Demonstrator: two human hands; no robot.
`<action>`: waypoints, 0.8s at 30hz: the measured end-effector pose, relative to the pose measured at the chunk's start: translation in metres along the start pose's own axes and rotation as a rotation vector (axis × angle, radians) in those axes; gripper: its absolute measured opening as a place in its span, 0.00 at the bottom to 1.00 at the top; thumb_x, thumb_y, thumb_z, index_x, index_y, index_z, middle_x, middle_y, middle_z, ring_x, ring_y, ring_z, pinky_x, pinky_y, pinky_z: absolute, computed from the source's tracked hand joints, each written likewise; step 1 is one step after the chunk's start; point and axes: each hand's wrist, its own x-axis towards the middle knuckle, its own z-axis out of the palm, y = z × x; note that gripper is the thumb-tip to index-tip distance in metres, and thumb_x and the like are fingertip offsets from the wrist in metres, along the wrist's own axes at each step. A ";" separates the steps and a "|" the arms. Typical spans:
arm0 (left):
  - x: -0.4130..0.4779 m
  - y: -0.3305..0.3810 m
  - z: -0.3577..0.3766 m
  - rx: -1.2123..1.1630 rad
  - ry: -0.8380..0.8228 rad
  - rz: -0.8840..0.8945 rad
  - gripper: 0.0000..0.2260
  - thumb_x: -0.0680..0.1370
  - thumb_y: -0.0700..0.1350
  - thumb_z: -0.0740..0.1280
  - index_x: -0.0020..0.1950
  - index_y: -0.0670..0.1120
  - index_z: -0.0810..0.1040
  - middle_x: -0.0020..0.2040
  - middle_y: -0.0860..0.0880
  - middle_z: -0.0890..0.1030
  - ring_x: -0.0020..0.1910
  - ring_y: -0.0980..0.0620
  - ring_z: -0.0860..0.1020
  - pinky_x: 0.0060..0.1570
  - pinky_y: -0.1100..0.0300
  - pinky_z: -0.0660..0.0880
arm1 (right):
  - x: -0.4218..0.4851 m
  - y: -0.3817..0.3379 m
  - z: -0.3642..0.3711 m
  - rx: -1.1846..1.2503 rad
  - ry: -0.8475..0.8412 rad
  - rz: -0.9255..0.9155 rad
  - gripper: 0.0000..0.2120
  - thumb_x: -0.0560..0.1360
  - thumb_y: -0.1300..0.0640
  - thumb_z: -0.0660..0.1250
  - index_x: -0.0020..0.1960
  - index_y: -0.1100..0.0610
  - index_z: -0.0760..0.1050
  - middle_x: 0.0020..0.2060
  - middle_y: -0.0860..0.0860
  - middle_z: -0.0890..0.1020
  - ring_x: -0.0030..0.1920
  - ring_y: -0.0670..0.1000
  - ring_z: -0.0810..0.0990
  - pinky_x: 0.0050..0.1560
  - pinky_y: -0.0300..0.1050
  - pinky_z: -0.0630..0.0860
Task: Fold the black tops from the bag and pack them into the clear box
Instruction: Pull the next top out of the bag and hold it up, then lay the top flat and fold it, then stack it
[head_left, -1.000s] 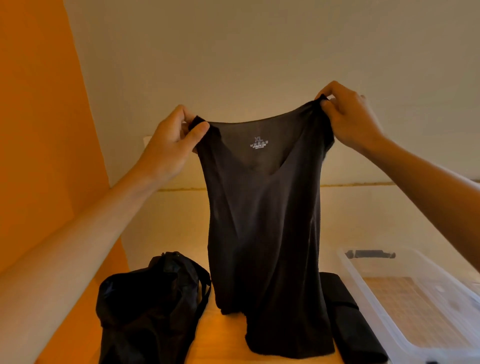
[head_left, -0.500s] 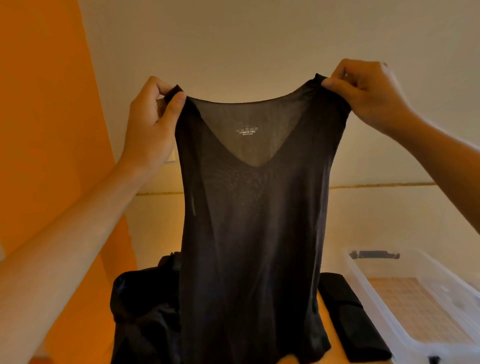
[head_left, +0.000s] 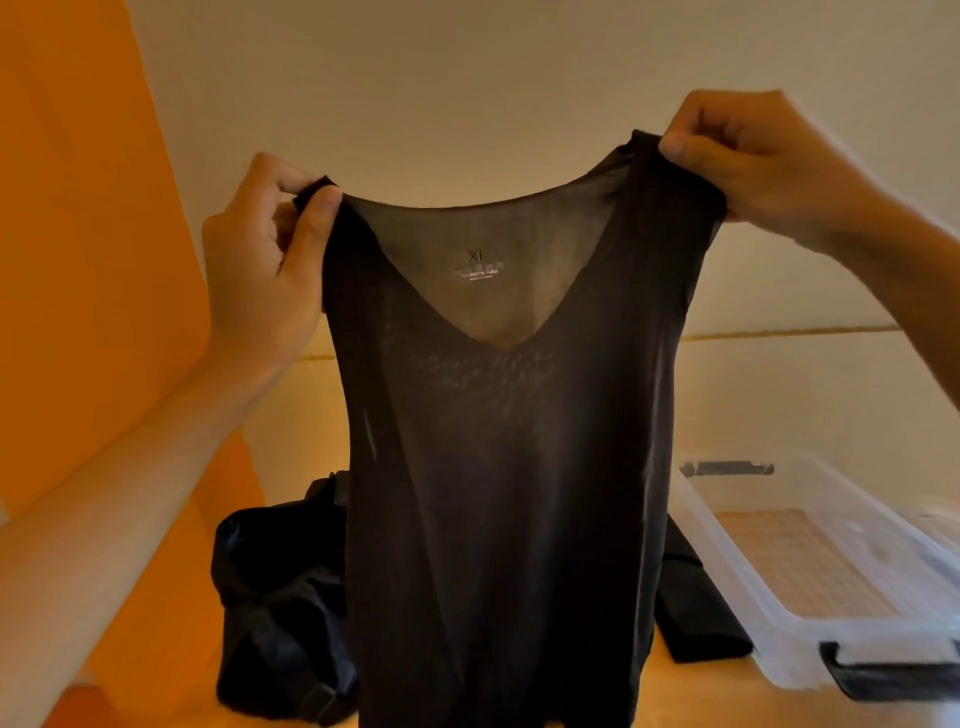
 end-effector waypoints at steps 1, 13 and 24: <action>0.000 0.003 -0.002 -0.010 0.028 0.009 0.06 0.86 0.51 0.61 0.50 0.61 0.67 0.37 0.68 0.75 0.31 0.63 0.71 0.32 0.70 0.63 | -0.005 -0.003 -0.003 0.012 0.019 0.001 0.07 0.85 0.53 0.60 0.51 0.52 0.74 0.39 0.41 0.78 0.42 0.40 0.81 0.39 0.34 0.79; -0.041 -0.081 0.098 0.037 -0.325 -0.265 0.11 0.85 0.50 0.62 0.52 0.43 0.75 0.39 0.44 0.79 0.35 0.52 0.78 0.35 0.53 0.73 | 0.004 0.100 0.078 -0.124 -0.124 0.251 0.14 0.84 0.49 0.63 0.51 0.59 0.79 0.36 0.50 0.78 0.32 0.40 0.77 0.35 0.33 0.73; -0.201 -0.188 0.233 -0.029 -0.685 -0.897 0.07 0.86 0.45 0.60 0.51 0.44 0.69 0.44 0.43 0.79 0.27 0.50 0.82 0.25 0.60 0.78 | -0.043 0.290 0.276 -0.305 -0.465 0.574 0.14 0.85 0.50 0.60 0.47 0.58 0.75 0.41 0.54 0.79 0.46 0.58 0.79 0.46 0.50 0.72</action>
